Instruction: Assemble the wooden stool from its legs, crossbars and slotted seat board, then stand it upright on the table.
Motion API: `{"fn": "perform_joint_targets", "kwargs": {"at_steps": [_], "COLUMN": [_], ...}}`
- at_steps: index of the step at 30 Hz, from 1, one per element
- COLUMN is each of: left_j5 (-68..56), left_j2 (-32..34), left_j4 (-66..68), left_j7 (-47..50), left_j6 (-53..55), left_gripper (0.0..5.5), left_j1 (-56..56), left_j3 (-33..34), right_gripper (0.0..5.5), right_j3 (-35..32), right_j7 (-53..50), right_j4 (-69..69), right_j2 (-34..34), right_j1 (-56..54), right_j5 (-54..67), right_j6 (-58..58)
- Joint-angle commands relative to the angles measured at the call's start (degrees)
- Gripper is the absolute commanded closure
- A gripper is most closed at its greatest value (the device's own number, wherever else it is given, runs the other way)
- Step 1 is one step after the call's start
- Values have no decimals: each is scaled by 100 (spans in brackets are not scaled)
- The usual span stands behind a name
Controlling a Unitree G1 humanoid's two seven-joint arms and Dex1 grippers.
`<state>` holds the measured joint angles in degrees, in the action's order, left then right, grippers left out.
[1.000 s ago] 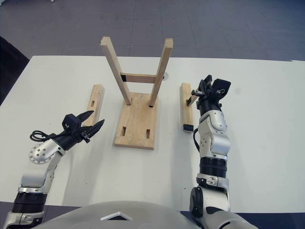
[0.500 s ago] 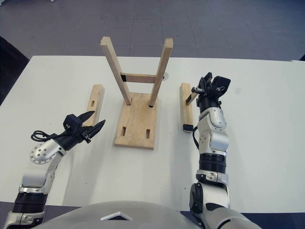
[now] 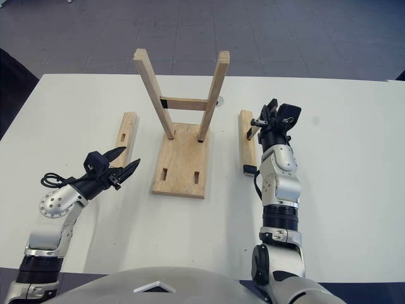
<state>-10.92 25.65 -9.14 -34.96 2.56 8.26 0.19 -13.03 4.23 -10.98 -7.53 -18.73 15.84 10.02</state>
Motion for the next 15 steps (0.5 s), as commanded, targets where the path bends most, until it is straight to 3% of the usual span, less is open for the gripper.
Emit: {"fn": "perform_joint_targets", "kwargs": {"at_steps": [1,5,11,15], "left_j5": [11,15,26,26], "left_j2": [33,21,-1,-22], "left_j4": [-45,-38,-60,-65], "left_j7": [12,20,53,74], "left_j6": [91,96,120,134], "left_gripper": [276,276,276,276], "left_j1": [15,2,12,27], "left_j3": [14,7,3,-3], "right_gripper": [508,508,508,508], "right_j3": [-61,73,855,836], "right_j7": [-5,-59,-24,-6], "right_j4": [33,44,95,205], "right_j2": [-49,-6,31,0], "right_j1": [101,282,836,1229], "right_j5": [-16,-120,-603,-640], "right_j6": [55,284,1169,1188]}}
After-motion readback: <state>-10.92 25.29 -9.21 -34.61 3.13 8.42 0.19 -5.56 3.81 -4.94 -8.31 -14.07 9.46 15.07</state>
